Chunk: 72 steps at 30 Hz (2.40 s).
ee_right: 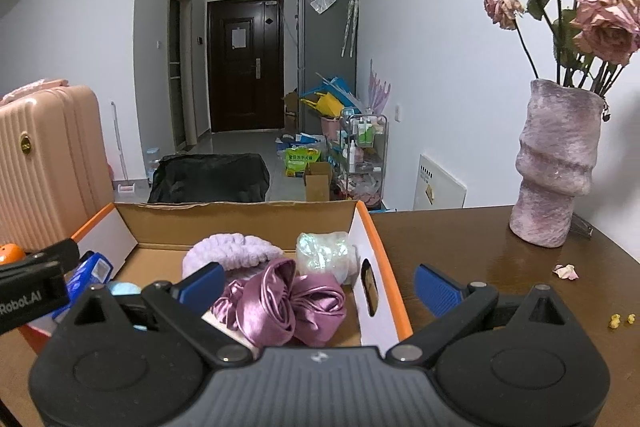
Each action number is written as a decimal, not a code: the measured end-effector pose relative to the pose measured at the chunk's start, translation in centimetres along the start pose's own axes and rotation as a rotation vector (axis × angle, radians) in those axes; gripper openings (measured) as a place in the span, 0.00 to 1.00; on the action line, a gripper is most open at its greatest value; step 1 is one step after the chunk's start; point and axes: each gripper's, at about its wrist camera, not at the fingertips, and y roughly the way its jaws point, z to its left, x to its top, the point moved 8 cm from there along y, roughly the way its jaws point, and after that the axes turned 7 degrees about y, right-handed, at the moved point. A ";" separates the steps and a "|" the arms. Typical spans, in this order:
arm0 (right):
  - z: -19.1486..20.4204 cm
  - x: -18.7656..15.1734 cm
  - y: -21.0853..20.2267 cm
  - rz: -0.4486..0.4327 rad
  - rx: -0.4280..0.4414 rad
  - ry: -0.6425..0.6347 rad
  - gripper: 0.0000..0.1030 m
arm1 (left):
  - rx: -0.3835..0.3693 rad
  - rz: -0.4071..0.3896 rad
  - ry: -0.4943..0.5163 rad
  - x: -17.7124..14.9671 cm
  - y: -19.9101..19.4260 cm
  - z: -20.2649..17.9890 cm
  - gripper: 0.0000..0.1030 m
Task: Organize soft objects
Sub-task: 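Withdraw both grippers from the box toward the sponge, plush toy and pouch, then grasp the lavender drawstring pouch with the right gripper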
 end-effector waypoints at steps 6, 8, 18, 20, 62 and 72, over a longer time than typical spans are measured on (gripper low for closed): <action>-0.3 -0.3 -1.9 -0.023 0.015 -0.011 0.99 | -0.014 -0.003 -0.005 -0.6 -1.6 0.3 1.00; -0.3 -0.5 -2.6 -0.030 0.018 -0.016 0.99 | -0.018 -0.005 -0.006 -0.7 -2.0 0.4 1.00; -0.6 -1.7 -5.7 -0.072 0.040 -0.050 0.99 | -0.035 -0.025 -0.006 -1.4 -5.0 1.0 1.00; -0.6 -1.8 -6.3 -0.081 0.039 -0.057 0.99 | -0.037 -0.025 -0.003 -1.6 -5.6 1.1 1.00; -5.9 -8.6 -17.9 -0.133 0.091 -0.086 0.99 | -0.150 0.004 0.049 -7.8 -17.1 0.7 1.00; -8.3 -10.6 -17.3 -0.059 0.083 -0.082 1.00 | -0.198 0.047 0.071 -9.5 -18.0 0.2 1.00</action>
